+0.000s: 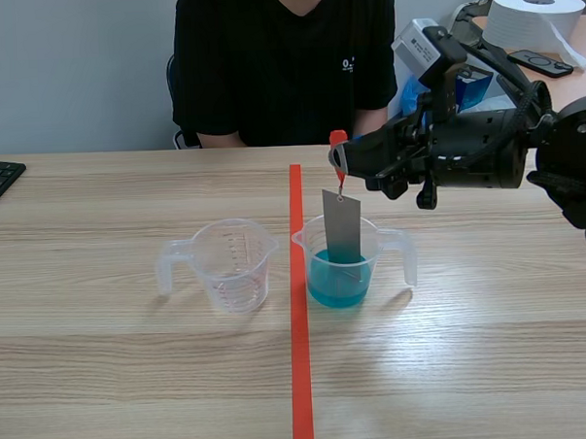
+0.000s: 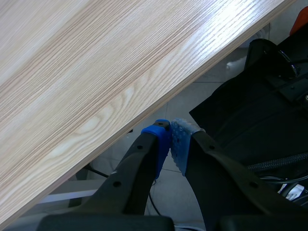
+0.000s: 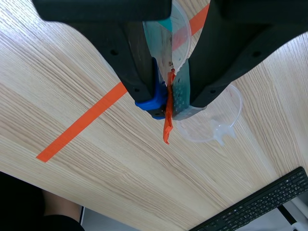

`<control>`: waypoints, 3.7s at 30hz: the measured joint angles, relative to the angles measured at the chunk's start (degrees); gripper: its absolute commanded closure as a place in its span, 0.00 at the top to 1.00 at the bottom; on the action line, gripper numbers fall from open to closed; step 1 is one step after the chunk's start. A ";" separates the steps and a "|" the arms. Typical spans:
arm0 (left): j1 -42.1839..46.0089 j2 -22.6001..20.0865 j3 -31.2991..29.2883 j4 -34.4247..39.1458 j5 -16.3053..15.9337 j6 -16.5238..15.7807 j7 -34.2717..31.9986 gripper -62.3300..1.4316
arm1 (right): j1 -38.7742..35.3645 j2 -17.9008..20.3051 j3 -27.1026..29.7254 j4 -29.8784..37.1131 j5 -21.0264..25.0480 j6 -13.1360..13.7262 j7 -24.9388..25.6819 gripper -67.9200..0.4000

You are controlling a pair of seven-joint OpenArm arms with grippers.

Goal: Do the redox reaction experiment.
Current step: 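Hold the plate still in the solution, then raise the plate and point at it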

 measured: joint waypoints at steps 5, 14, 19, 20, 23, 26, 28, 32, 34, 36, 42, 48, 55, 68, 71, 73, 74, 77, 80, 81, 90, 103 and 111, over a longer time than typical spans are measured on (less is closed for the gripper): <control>0.00 0.00 0.00 0.00 0.00 0.00 0.00 0.09 | 0.00 0.02 0.00 0.31 0.04 0.00 -0.66 0.03; 0.00 0.00 0.00 0.00 0.00 0.00 0.00 0.09 | -0.37 4.22 0.00 8.35 0.42 -0.04 -2.62 0.03; 0.00 0.02 0.00 0.00 0.00 0.00 0.02 0.09 | -0.37 5.77 0.00 13.62 3.10 -0.02 -5.68 0.03; 0.00 0.00 0.00 0.00 0.00 0.00 0.02 0.09 | -0.37 6.10 0.00 14.40 4.13 -0.04 -5.95 0.03; 0.00 0.02 0.00 0.00 0.00 0.00 0.02 0.09 | -0.35 6.67 0.11 17.18 5.55 -0.02 -8.50 0.03; 0.00 0.00 0.00 0.00 0.00 0.00 0.00 0.09 | -0.37 6.64 0.55 19.41 8.02 -0.02 -10.60 0.03; 0.00 0.00 0.00 0.00 0.00 0.00 0.02 0.09 | -0.37 6.69 1.49 20.94 9.62 -0.04 -12.15 0.03; 0.00 0.00 0.00 0.00 0.00 0.00 0.02 0.09 | -0.35 6.84 3.48 24.15 11.67 -0.02 -13.55 0.03; 0.00 0.02 0.00 0.00 0.00 0.00 0.02 0.09 | -0.35 6.84 4.31 25.79 12.76 -0.02 -15.43 0.03; 0.00 0.00 0.00 0.00 0.00 0.00 0.02 0.09 | -0.35 6.84 4.81 26.93 13.66 -0.07 -15.82 0.03; 0.00 0.00 0.00 0.00 0.00 0.00 0.00 0.09 | -0.35 6.84 6.71 29.44 16.48 -0.74 -18.56 0.03; 0.00 0.00 0.00 0.00 0.00 0.00 0.00 0.09 | -0.35 6.84 8.13 30.56 17.49 -2.08 -18.75 0.03; 0.00 0.00 0.00 0.00 0.00 0.00 0.00 0.09 | -0.35 6.84 8.13 30.56 17.51 -2.03 -18.75 0.03; 0.33 -9.22 0.11 -0.04 -11.54 -4.90 -0.46 0.09 | -0.35 6.84 8.11 30.56 17.49 -2.01 -18.75 0.03; 0.44 -14.91 0.11 -0.04 -17.11 -9.44 -0.44 0.09 | -0.35 6.84 8.11 30.56 17.49 -2.01 -18.75 0.03; 0.31 -19.10 0.11 -0.04 -21.35 -13.73 -0.02 0.09 | -0.35 6.84 8.11 30.56 17.51 -2.01 -18.75 0.03; -0.02 -21.29 0.11 -0.07 -23.08 -16.37 0.31 0.09 | -0.35 6.84 8.11 30.56 17.51 -2.01 -18.73 0.03; -3.02 -27.41 0.11 -0.11 -27.96 -24.41 1.53 0.09 | -0.35 6.84 8.11 30.56 17.51 -2.01 -18.75 0.03; -9.07 -32.63 0.11 -0.11 -32.59 -31.12 4.83 0.09 | -0.35 6.84 8.11 30.56 17.51 -2.01 -18.75 0.03; -11.43 -34.03 0.17 -0.09 -34.21 -31.17 5.97 0.09 | -0.35 6.84 8.11 30.56 17.51 -2.01 -18.73 0.03; -33.99 -40.74 12.09 -0.04 -43.43 -31.19 17.03 0.09 | -0.35 6.84 8.11 30.56 17.51 -2.01 -18.75 0.03; -62.64 -35.54 42.38 -0.04 -49.11 -31.19 33.03 0.09 | -0.35 6.84 8.11 30.56 17.51 -2.01 -18.97 0.03; -69.07 -27.23 50.66 -0.07 -51.71 -31.19 41.94 0.09 | -0.35 6.84 8.11 30.56 17.51 -2.01 -18.95 0.03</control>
